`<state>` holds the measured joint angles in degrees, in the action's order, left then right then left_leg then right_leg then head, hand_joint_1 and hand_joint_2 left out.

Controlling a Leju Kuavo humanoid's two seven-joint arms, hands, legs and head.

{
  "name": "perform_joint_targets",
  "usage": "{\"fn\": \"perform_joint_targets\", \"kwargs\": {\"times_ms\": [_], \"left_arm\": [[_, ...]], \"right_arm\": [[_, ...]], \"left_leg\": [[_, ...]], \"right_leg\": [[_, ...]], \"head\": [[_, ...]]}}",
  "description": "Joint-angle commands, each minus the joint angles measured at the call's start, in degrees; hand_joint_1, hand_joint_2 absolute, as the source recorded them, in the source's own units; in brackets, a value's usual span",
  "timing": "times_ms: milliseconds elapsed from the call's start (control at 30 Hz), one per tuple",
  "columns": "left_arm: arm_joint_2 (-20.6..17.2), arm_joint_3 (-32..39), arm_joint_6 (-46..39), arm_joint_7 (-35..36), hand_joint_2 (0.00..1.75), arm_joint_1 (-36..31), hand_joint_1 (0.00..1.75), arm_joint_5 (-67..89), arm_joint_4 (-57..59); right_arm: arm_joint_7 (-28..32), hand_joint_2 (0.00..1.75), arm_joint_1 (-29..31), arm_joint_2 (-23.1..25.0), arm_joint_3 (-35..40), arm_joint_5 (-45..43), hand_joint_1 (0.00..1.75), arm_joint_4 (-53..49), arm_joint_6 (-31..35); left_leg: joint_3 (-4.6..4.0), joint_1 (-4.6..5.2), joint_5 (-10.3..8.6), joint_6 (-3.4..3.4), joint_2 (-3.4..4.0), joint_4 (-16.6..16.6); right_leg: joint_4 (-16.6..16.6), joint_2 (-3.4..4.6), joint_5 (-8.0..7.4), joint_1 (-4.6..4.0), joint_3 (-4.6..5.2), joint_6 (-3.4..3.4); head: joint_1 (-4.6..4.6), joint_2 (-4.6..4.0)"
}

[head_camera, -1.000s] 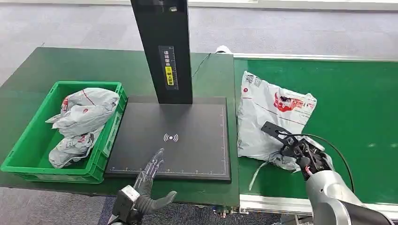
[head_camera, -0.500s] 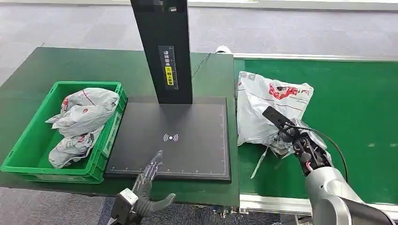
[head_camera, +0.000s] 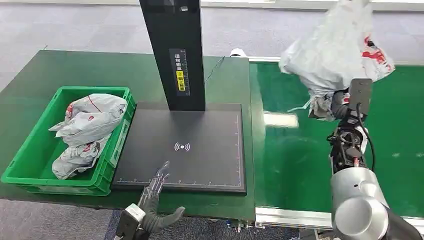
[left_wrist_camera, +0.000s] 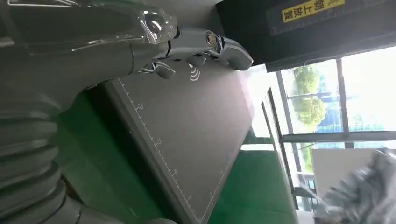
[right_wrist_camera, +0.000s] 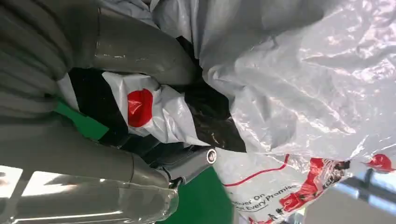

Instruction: Moved the parcel from conveyor to table for the left to box.

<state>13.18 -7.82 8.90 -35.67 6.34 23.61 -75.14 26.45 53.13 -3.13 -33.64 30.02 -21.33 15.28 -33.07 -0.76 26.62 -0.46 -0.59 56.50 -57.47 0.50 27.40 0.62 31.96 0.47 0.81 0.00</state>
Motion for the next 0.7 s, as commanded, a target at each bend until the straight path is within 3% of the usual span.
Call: {"fn": "perform_joint_targets", "kwargs": {"times_ms": [33,267,400,700], "left_arm": [[-0.4,-0.3,-0.3,-0.2,1.75,0.2,0.00,-0.1,0.8],[-0.5,-0.2,-0.5,-0.6,1.75,-0.9,0.00,-0.3,2.5],[-0.9,0.1,-0.5,-0.8,1.75,-1.3,0.00,-0.4,3.0],[-0.9,2.0,-1.4,-1.0,1.75,0.3,0.00,-0.3,-0.7]], "right_arm": [[7.2,1.75,2.0,2.3,-11.2,-8.6,1.75,-2.6,-3.4],[7.4,1.75,-0.7,5.8,-3.7,-9.9,1.75,-3.3,-9.1],[5.4,1.75,-3.7,9.4,6.5,-8.7,1.75,-1.9,-19.0],[2.0,1.75,-8.5,16.8,28.2,-5.1,1.75,0.1,-25.7]], "left_leg": [[0.00,0.05,0.01,0.03,0.20,0.0],[0.09,0.02,0.00,0.01,0.25,-0.1],[0.13,0.01,0.01,0.00,0.31,-0.1],[0.13,-0.02,0.04,-0.01,0.41,-0.1]], "right_leg": [[0.0,0.10,-0.02,0.04,0.07,-0.03],[0.0,0.15,-0.05,0.01,0.02,-0.04],[0.1,0.21,-0.05,0.00,0.00,-0.05],[0.0,0.30,-0.02,-0.05,0.03,-0.06]], "head": [[0.00,0.00],[0.00,0.00],[-0.02,0.00],[-0.02,0.00]]}}
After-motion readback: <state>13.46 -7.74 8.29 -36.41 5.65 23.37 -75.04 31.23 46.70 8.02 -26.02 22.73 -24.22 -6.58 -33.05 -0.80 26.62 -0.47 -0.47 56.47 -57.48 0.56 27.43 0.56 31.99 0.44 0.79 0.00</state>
